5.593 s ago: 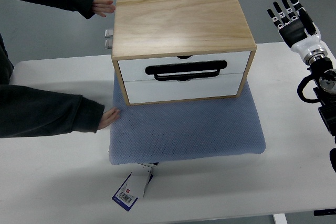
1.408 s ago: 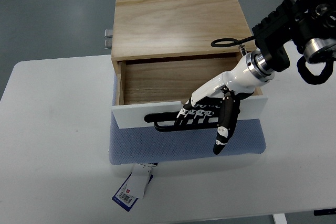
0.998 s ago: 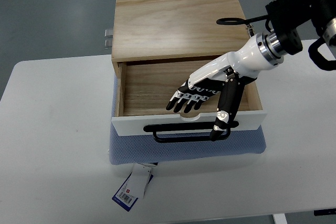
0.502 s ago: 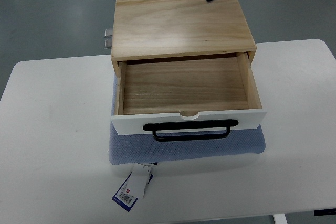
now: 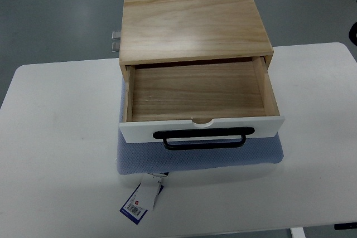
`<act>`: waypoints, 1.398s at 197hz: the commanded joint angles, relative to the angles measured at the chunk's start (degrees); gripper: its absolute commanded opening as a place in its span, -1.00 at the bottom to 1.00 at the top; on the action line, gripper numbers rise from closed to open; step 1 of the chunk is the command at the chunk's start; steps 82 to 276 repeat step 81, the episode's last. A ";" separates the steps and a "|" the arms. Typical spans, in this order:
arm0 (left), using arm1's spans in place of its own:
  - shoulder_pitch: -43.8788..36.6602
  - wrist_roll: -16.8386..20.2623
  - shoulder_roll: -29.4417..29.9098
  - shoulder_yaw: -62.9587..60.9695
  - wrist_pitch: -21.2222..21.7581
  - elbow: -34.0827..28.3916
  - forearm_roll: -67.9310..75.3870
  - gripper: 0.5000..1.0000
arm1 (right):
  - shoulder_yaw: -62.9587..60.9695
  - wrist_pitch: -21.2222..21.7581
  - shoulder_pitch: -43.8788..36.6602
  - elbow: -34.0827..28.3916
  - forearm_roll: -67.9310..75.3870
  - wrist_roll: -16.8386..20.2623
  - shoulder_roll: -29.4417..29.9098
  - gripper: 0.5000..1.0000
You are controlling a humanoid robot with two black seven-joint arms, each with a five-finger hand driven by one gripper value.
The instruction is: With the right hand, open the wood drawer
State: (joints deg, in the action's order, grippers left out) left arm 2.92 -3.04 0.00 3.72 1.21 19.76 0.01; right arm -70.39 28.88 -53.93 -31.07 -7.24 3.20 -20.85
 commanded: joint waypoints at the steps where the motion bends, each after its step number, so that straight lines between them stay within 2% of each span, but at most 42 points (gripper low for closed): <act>1: -0.02 -0.04 0.00 0.06 0.02 -0.16 -0.01 1.00 | -0.45 -0.84 4.80 0.66 7.32 -2.24 1.95 0.78; 38: -0.02 0.05 0.00 0.15 0.02 0.11 -0.01 1.00 | -0.54 -2.43 7.70 1.36 10.75 -4.17 4.94 0.78; 80: -0.02 -0.04 0.00 0.06 0.02 0.19 -0.01 1.00 | -0.54 -2.51 9.02 1.45 10.75 -4.26 6.08 0.78; 276: -0.02 -0.04 0.00 0.06 0.02 0.19 -0.01 1.00 | -0.54 -2.51 9.02 1.45 10.75 -4.26 6.08 0.78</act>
